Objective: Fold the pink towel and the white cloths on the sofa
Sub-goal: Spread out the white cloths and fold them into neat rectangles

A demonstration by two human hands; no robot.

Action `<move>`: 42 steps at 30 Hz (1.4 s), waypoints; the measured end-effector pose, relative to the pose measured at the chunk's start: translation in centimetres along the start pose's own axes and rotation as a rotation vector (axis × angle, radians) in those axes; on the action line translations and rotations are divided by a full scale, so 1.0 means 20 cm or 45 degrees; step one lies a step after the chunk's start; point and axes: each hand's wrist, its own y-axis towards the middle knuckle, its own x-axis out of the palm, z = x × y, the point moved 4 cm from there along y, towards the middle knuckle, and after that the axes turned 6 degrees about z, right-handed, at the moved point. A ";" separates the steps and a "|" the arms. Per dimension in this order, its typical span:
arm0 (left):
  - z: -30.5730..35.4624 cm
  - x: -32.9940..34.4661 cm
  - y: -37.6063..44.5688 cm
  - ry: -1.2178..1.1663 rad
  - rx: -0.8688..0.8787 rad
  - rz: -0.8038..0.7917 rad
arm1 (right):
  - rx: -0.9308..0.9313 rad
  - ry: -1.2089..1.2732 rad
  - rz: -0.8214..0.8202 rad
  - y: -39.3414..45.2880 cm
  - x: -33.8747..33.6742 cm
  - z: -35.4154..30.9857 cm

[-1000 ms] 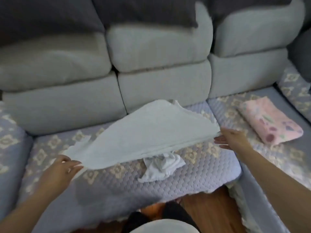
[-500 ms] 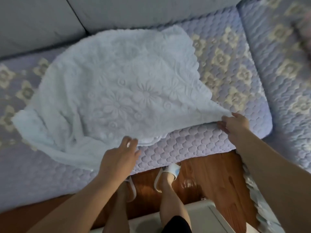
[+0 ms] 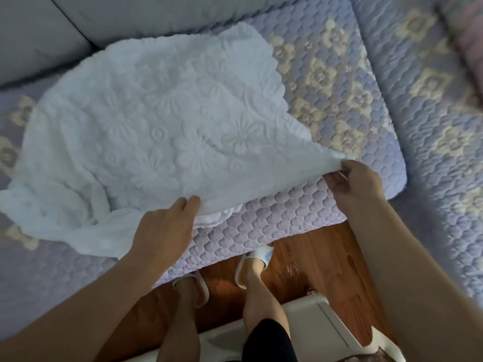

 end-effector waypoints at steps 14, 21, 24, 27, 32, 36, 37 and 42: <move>-0.01 0.20 0.05 -0.134 0.216 0.063 | 0.001 -0.268 0.043 0.22 -0.06 0.12; 0.07 0.21 0.06 0.111 0.392 0.093 | -0.027 -0.367 0.074 0.29 -0.03 0.13; 0.10 0.26 0.09 0.075 0.448 0.059 | -0.028 -0.370 0.069 0.30 -0.04 0.13; 0.06 0.31 0.09 0.049 0.470 -0.006 | -0.026 -0.378 0.061 0.31 -0.05 0.13; 0.02 0.28 0.08 0.058 0.334 -0.070 | -0.051 -0.404 0.097 0.29 -0.04 0.13; 0.07 0.25 0.07 -0.011 0.296 -0.004 | -0.051 -0.404 0.118 0.30 -0.04 0.13; 0.08 0.26 0.07 -0.011 0.299 0.007 | -0.049 -0.404 0.122 0.30 -0.04 0.13; 0.09 0.31 0.07 0.047 0.315 0.038 | -0.067 -0.416 0.112 0.32 -0.05 0.14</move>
